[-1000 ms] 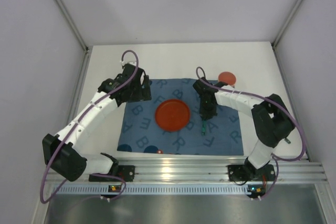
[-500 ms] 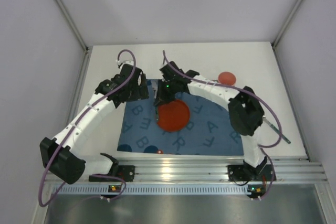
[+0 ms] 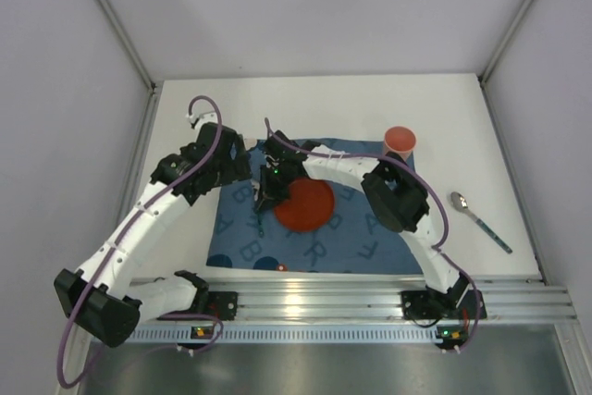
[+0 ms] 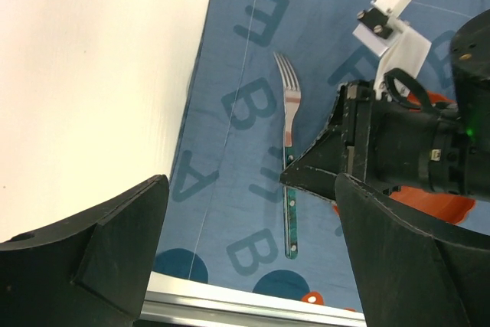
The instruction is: Set the dinner table for one person
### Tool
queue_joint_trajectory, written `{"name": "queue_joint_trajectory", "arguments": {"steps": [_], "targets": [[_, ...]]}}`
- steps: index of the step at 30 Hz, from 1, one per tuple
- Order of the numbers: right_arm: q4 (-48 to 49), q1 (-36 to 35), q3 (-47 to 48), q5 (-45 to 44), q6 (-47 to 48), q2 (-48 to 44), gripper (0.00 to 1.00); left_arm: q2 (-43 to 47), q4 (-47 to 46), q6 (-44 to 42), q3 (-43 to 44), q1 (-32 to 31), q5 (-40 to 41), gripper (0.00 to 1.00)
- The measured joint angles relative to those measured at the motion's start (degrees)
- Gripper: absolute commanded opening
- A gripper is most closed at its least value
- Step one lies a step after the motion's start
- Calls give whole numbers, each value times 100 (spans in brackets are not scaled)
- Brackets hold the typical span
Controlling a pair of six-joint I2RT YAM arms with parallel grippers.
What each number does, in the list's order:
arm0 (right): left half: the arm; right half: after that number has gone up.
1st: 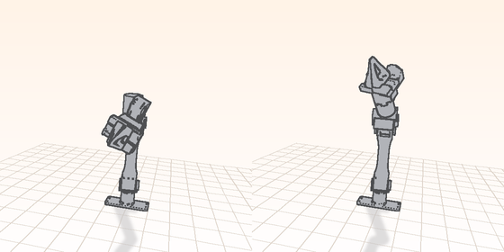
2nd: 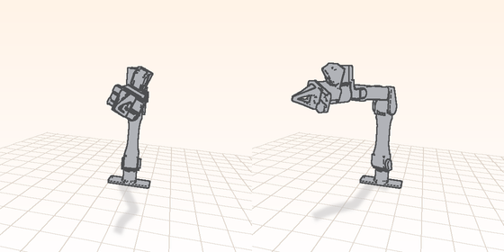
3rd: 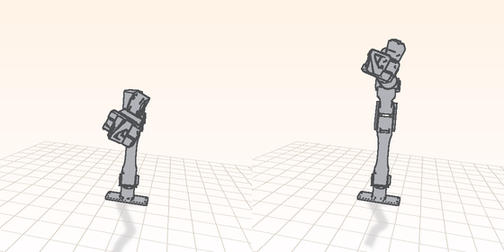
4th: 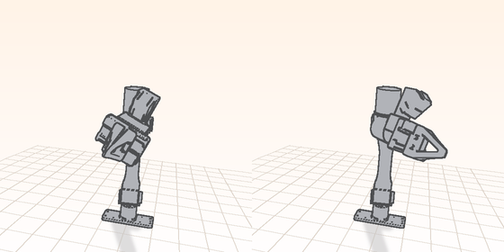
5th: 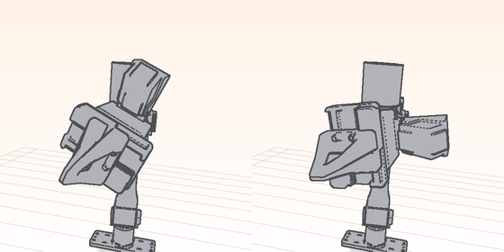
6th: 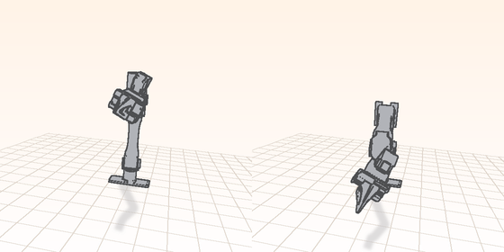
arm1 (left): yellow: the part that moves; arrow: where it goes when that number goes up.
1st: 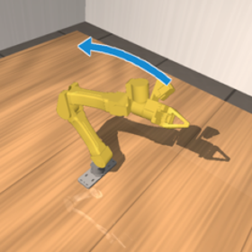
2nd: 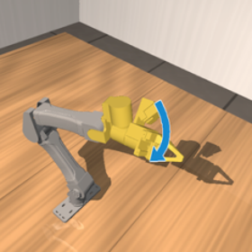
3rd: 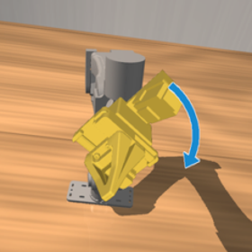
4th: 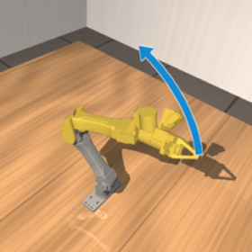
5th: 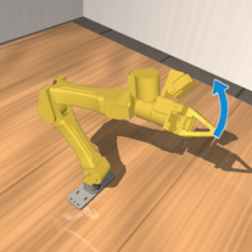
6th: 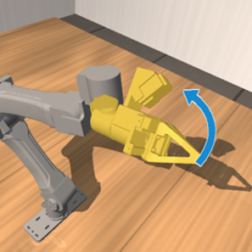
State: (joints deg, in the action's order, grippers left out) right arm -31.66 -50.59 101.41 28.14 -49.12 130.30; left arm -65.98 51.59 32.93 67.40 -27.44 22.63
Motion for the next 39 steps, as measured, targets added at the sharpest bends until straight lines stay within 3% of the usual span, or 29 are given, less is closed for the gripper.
{"name": "queue_joint_trajectory", "arguments": {"steps": [7,8,10,12,15,22,28,31,36,39], "targets": [[251,-61,31,50,-479,98,3,83,70,42,-144,2,22,95],[293,-70,35,52,-531,120,24,83,68,44,-144,2,22,94],[341,-90,81,83,-654,179,43,83,68,42,-144,2,17,94],[378,-107,144,103,-673,225,56,83,68,42,-144,4,15,94],[450,-133,197,151,-667,234,68,79,68,39,-142,4,-15,94],[444,-105,197,70,-358,-87,70,-48,63,-9,-83,4,-72,94],[-656,275,-107,-909,616,-1558,72,-59,-450,-9,247,-74,-393,94],[-1222,745,-378,-1744,1283,-2817,81,-164,-490,-37,245,11,-378,94],[-1893,2135,-1473,-3320,1794,-4994,98,-636,-568,-146,247,28,-463,94],[-2223,3189,-2393,-3930,1864,-5591,100,-828,-612,-208,247,28,-511,94]]}}
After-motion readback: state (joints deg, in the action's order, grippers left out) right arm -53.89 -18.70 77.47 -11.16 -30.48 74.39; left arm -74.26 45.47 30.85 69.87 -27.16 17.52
